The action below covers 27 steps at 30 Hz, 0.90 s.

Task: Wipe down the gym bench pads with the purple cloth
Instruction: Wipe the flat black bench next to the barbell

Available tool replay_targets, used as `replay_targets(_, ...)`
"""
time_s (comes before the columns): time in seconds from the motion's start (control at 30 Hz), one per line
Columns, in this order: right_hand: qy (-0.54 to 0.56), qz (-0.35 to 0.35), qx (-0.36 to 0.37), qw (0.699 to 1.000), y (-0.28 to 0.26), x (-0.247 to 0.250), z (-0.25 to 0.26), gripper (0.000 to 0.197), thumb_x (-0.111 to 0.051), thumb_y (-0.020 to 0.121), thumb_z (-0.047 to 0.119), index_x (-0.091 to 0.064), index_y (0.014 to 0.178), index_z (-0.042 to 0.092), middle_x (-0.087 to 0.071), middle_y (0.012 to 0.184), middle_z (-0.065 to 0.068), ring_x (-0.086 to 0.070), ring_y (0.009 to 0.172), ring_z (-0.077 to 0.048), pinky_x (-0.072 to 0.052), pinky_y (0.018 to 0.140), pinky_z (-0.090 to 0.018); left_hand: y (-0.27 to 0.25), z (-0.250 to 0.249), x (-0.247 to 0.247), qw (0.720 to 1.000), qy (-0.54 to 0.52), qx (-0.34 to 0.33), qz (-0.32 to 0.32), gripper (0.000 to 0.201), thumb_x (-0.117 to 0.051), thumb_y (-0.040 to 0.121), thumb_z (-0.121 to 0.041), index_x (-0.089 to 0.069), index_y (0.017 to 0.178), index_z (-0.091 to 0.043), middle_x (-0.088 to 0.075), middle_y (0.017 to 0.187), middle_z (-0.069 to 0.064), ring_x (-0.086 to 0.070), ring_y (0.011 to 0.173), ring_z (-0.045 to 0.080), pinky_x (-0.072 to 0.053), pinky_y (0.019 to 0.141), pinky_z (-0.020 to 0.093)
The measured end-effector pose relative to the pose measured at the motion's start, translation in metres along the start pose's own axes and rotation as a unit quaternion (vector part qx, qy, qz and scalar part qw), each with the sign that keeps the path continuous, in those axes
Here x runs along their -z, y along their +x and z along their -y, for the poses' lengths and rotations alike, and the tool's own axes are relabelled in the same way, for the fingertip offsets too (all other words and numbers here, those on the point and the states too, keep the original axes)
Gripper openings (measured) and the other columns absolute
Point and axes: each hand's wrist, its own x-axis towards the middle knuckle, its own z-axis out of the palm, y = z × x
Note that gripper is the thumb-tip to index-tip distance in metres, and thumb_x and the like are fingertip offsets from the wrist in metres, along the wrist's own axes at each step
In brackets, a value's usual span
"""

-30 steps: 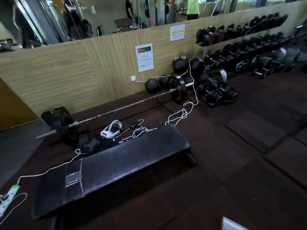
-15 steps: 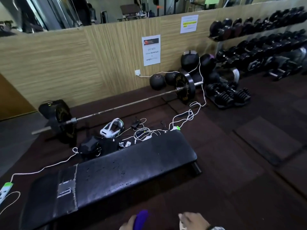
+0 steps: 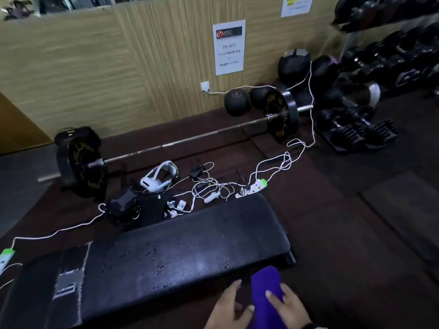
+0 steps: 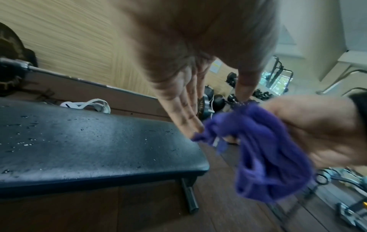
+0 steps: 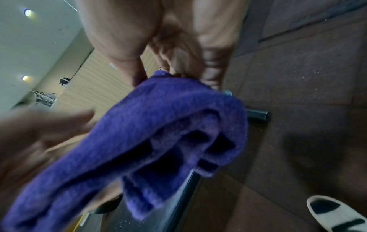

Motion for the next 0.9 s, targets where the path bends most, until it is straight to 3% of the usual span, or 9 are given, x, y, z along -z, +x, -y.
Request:
replay_targets(0.1, -0.078, -0.016, 0.039, 0.996, 0.050, 0.016, -0.005, 0.095, -0.065, 0.035, 0.086, -0.056, 0.109, 0.027, -0.067, 0.102, 0.008, -0.062, 0.099, -0.010, -0.042, 0.098, -0.028, 0.036, 0.043, 0.020, 0.996, 0.054, 0.030, -0.061, 0.072, -0.056, 0.076, -0.055, -0.039, 0.140, -0.029, -0.048, 0.137, -0.011, -0.059, 0.110, 0.005, -0.039, 0.099, 0.012)
replay_targets(0.17, -0.115, -0.024, 0.076, 0.990, 0.078, 0.021, 0.002, 0.054, -0.073, 0.068, 0.053, -0.056, 0.113, 0.027, -0.065, 0.110, 0.006, -0.060, 0.109, -0.017, -0.040, 0.098, -0.027, 0.060, 0.080, 0.032, 0.992, 0.095, 0.050, -0.070, 0.071, -0.047, 0.079, -0.056, -0.041, 0.142, -0.023, -0.047, 0.143, -0.004, -0.050, 0.127, 0.013, -0.032, 0.107, 0.017)
replay_targets(0.23, -0.112, -0.018, 0.110, 0.987, 0.115, 0.021, 0.003, 0.032, -0.065, 0.084, 0.030, -0.056, 0.113, 0.025, -0.064, 0.113, 0.002, -0.058, 0.113, -0.021, -0.040, 0.100, -0.031, 0.087, 0.121, 0.042, 0.986, 0.135, 0.049, -0.087, 0.063, -0.047, 0.082, -0.047, -0.044, 0.140, -0.022, -0.049, 0.142, -0.001, -0.048, 0.130, 0.016, -0.031, 0.107, 0.022)
replay_targets(0.37, -0.128, -0.012, 0.164, 0.978, 0.211, 0.015, -0.019, 0.081, -0.057, 0.062, 0.079, -0.056, 0.121, 0.023, -0.064, 0.116, 0.008, -0.058, 0.111, -0.010, -0.041, 0.103, -0.034, 0.137, 0.217, 0.044, 0.958, 0.215, 0.045, -0.183, 0.062, -0.040, 0.077, -0.055, -0.061, 0.128, -0.025, -0.059, 0.133, 0.001, -0.058, 0.119, 0.023, -0.046, 0.097, 0.039)
replay_targets(0.43, -0.206, -0.011, 0.161, 0.965, 0.231, 0.009, -0.014, 0.066, -0.057, 0.074, 0.069, -0.052, 0.125, 0.026, -0.062, 0.118, 0.009, -0.056, 0.115, -0.017, -0.039, 0.102, -0.032, 0.154, 0.251, 0.041, 0.941, 0.262, 0.061, -0.204, 0.057, -0.041, 0.084, -0.053, -0.056, 0.133, -0.029, -0.051, 0.142, -0.001, -0.046, 0.133, 0.020, -0.040, 0.103, 0.051)
replay_targets(0.53, -0.367, -0.062, 0.169, 0.913, 0.265, 0.003, -0.024, 0.037, -0.046, 0.095, 0.034, -0.045, 0.125, 0.012, -0.064, 0.114, -0.012, -0.058, 0.109, -0.031, -0.041, 0.086, -0.032, 0.183, 0.282, 0.032, 0.909, 0.330, 0.012, -0.255, 0.047, -0.045, 0.087, -0.040, -0.057, 0.131, -0.032, -0.051, 0.139, 0.000, -0.036, 0.136, 0.017, -0.033, 0.101, 0.065)
replay_targets(0.67, -0.456, -0.210, 0.319, 0.804, 0.283, -0.003, -0.060, 0.059, -0.034, 0.089, 0.045, -0.044, 0.133, 0.007, -0.054, 0.120, -0.016, -0.055, 0.096, -0.037, -0.048, 0.083, -0.044, 0.201, 0.302, 0.018, 0.876, 0.339, -0.052, -0.339, 0.051, -0.038, 0.078, -0.039, -0.063, 0.120, -0.027, -0.054, 0.135, 0.003, -0.038, 0.132, 0.016, -0.026, 0.101, 0.067)
replay_targets(0.8, -0.500, -0.202, 0.466, 0.701, 0.291, -0.006, -0.076, 0.051, -0.031, 0.093, 0.051, -0.039, 0.140, 0.032, -0.033, 0.150, -0.004, -0.035, 0.130, -0.036, -0.032, 0.104, -0.046, 0.208, 0.312, 0.013, 0.871, 0.330, -0.058, -0.360, 0.050, -0.030, 0.088, -0.046, -0.053, 0.131, -0.037, -0.045, 0.145, -0.009, -0.028, 0.139, 0.007, -0.021, 0.108, 0.062)
replay_targets(0.9, -0.485, -0.178, 0.473, 0.714, 0.298, 0.001, -0.089, 0.047, -0.026, 0.096, 0.047, -0.040, 0.139, 0.033, -0.034, 0.149, 0.005, -0.033, 0.136, -0.023, -0.026, 0.107, -0.027, 0.210, 0.313, 0.010, 0.875, 0.313, -0.046, -0.366, 0.053, -0.027, 0.087, -0.055, -0.050, 0.133, -0.042, -0.042, 0.147, -0.015, -0.028, 0.140, 0.004, -0.019, 0.111, 0.059)
